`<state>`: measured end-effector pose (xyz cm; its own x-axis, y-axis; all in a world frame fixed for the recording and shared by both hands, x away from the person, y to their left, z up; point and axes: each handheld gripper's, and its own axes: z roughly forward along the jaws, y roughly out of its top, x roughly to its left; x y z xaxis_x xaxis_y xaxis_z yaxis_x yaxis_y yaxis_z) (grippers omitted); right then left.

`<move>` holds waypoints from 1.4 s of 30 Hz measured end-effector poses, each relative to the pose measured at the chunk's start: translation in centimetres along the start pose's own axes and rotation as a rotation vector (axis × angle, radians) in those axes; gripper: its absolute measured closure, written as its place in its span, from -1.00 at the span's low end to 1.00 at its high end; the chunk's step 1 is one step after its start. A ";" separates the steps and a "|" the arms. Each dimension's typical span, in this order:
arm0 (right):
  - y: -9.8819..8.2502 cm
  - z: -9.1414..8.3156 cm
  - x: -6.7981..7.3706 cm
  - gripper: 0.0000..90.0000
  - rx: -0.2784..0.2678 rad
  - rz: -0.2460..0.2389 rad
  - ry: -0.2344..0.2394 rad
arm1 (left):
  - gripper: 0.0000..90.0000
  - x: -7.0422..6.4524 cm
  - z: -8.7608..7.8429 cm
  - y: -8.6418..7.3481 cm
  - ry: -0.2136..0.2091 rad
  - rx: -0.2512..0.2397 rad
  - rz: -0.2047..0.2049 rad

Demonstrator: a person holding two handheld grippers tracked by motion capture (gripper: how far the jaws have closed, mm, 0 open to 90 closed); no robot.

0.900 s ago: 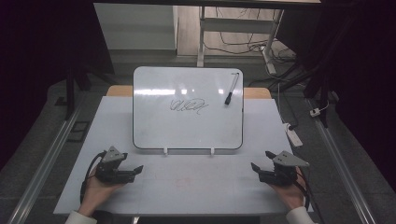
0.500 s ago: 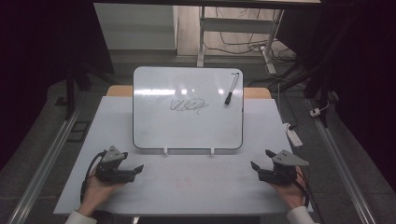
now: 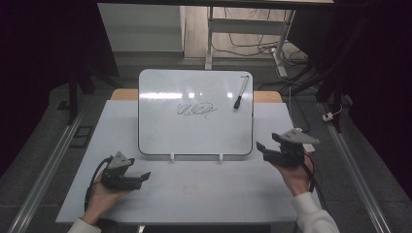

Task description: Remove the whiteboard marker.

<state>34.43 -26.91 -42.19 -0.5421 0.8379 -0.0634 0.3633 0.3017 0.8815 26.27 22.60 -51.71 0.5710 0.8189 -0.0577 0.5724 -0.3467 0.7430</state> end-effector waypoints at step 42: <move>15.3 15.5 0.4 0.59 0.071 0.151 -0.371 | -0.56 0.0 -0.2 -0.4 0.006 -0.036 0.024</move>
<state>51.48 -14.88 -35.94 -0.1732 0.9786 -0.1115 0.4761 0.1823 0.8603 25.87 22.84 -51.87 0.5811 0.8131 -0.0357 0.5371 -0.3502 0.7674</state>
